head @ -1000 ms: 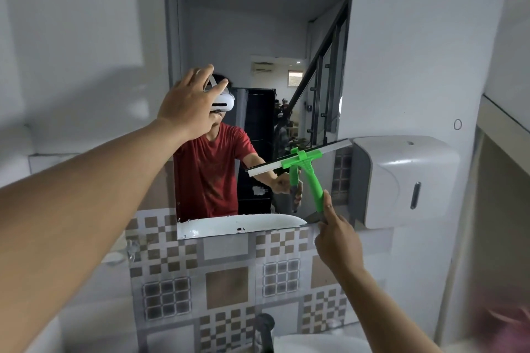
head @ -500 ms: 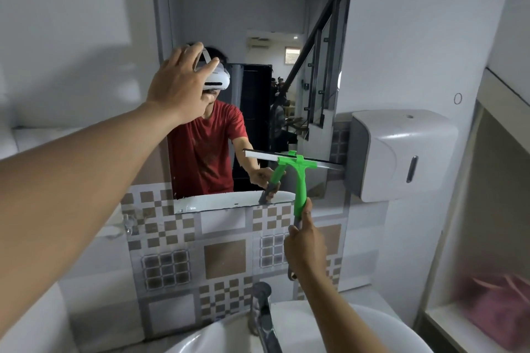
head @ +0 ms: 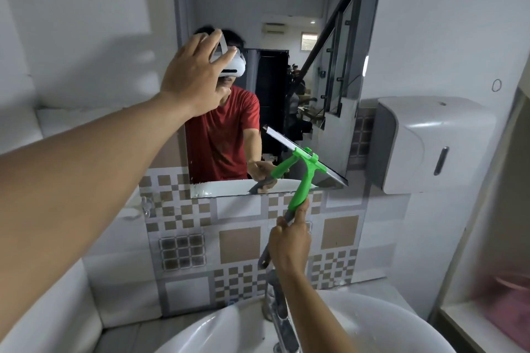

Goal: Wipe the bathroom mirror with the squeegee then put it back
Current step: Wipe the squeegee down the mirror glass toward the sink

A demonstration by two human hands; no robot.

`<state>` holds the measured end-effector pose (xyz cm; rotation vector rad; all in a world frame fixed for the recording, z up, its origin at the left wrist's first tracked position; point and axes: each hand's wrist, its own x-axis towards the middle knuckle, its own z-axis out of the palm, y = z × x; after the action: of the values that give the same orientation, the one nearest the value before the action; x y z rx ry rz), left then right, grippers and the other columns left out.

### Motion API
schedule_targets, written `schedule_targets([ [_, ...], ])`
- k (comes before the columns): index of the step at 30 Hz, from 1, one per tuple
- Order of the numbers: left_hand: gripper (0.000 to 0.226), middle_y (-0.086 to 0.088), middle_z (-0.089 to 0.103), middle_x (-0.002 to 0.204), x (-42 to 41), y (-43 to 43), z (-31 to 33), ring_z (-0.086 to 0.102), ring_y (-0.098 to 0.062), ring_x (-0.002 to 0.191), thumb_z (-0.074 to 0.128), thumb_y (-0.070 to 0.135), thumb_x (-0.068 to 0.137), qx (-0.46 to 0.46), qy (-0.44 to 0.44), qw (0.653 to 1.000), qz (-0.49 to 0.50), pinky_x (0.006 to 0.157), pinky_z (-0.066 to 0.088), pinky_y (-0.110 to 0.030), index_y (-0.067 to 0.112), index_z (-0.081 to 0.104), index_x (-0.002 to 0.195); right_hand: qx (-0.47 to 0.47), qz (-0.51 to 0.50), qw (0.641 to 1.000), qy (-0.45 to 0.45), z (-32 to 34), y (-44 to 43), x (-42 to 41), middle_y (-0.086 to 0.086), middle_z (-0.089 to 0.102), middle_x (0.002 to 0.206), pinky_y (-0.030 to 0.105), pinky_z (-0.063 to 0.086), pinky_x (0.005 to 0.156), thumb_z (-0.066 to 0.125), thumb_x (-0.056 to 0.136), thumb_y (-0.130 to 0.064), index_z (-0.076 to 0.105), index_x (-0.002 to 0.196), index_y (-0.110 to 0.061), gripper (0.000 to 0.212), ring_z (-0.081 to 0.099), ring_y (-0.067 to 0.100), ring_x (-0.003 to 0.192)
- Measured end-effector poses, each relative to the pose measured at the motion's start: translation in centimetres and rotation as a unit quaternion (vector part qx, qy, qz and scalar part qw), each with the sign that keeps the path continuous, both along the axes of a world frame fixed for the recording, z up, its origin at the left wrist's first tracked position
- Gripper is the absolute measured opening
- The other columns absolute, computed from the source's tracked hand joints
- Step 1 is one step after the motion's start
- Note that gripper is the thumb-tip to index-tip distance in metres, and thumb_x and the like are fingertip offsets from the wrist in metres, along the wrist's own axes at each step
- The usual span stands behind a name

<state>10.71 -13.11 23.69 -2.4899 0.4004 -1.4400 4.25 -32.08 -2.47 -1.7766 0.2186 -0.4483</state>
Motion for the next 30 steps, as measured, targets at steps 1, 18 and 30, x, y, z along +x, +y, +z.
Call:
schedule_targets([
  [1,0.074,-0.019,0.03,0.16,0.0,0.1,0.0,0.031,-0.043,0.141,0.068,0.039,0.086,0.001,0.003,1.0,0.003,0.111,0.035,-0.057,0.017,0.04,0.151,0.013,0.001,1.0,-0.001,-0.2,0.6,-0.1,-0.006,0.06,0.091,0.039,0.054,0.068,0.046,0.096,-0.004,0.011,0.158,-0.035,0.078,0.061,0.016,0.078],
  [18,0.08,-0.015,0.026,0.163,0.7,0.4,0.0,0.028,-0.041,0.145,0.07,0.041,0.085,-0.004,0.008,1.0,0.009,0.114,0.034,-0.053,0.022,0.036,0.154,0.025,0.117,0.993,-0.012,-4.0,12.9,-2.9,-0.001,0.059,0.091,0.032,0.057,0.068,0.049,0.102,-0.016,-0.018,0.151,-0.042,0.087,0.063,0.016,0.078],
  [30,0.08,-0.016,0.028,0.162,0.8,-0.2,-1.2,0.029,-0.038,0.145,0.074,0.039,0.084,0.001,0.009,1.0,0.008,0.117,0.031,-0.05,0.017,0.039,0.152,-0.187,0.108,0.976,0.01,-5.8,9.7,-3.1,0.002,0.057,0.112,0.018,0.039,0.053,0.044,0.105,-0.023,-0.021,0.155,-0.03,0.082,0.048,0.005,0.066],
])
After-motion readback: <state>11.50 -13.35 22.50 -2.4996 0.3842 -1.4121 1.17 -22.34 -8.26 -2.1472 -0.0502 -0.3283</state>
